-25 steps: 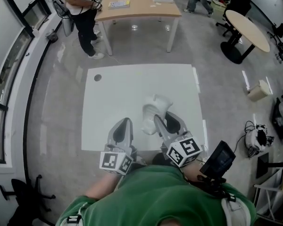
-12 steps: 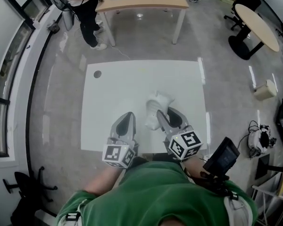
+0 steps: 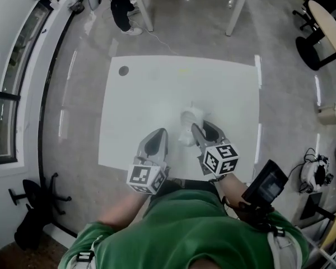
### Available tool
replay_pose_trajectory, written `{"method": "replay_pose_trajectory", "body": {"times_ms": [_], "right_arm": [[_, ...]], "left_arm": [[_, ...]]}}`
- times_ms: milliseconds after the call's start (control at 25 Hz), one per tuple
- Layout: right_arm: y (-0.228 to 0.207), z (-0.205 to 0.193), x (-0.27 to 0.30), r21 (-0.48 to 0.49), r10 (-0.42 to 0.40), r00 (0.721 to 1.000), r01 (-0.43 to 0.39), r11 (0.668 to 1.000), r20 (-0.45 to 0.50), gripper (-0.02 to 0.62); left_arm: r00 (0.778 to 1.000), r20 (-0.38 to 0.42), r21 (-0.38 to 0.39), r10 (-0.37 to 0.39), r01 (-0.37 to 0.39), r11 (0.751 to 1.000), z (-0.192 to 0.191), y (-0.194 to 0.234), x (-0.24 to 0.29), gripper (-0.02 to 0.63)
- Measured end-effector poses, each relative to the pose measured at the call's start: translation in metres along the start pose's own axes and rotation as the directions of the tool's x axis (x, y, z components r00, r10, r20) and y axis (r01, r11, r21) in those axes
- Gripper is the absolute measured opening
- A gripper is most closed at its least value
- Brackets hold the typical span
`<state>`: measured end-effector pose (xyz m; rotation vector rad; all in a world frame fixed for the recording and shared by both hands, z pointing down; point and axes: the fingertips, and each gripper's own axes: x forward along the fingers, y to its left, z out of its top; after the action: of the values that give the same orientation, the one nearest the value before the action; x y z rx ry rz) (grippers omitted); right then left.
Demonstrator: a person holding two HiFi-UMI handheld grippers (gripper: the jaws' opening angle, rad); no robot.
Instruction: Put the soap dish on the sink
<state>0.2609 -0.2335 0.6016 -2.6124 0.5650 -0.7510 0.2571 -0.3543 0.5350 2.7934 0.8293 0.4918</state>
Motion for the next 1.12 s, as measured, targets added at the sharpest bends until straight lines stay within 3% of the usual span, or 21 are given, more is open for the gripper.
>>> {"method": "replay_pose_trajectory", "body": {"times_ms": [520, 1120], "right_arm": [[-0.051, -0.052, 0.054, 0.104, 0.009, 0.99, 0.005, 0.995, -0.139, 0.13], [-0.061, -0.075, 0.066, 0.137, -0.001, 0.978, 0.03, 0.99, -0.207, 0.133]], "left_arm": [[0.993, -0.09, 0.015, 0.073, -0.072, 0.997, -0.027, 0.02, 0.023, 0.006], [0.993, -0.094, 0.032, 0.067, -0.064, 0.997, -0.033, 0.024, 0.03, 0.006]]}}
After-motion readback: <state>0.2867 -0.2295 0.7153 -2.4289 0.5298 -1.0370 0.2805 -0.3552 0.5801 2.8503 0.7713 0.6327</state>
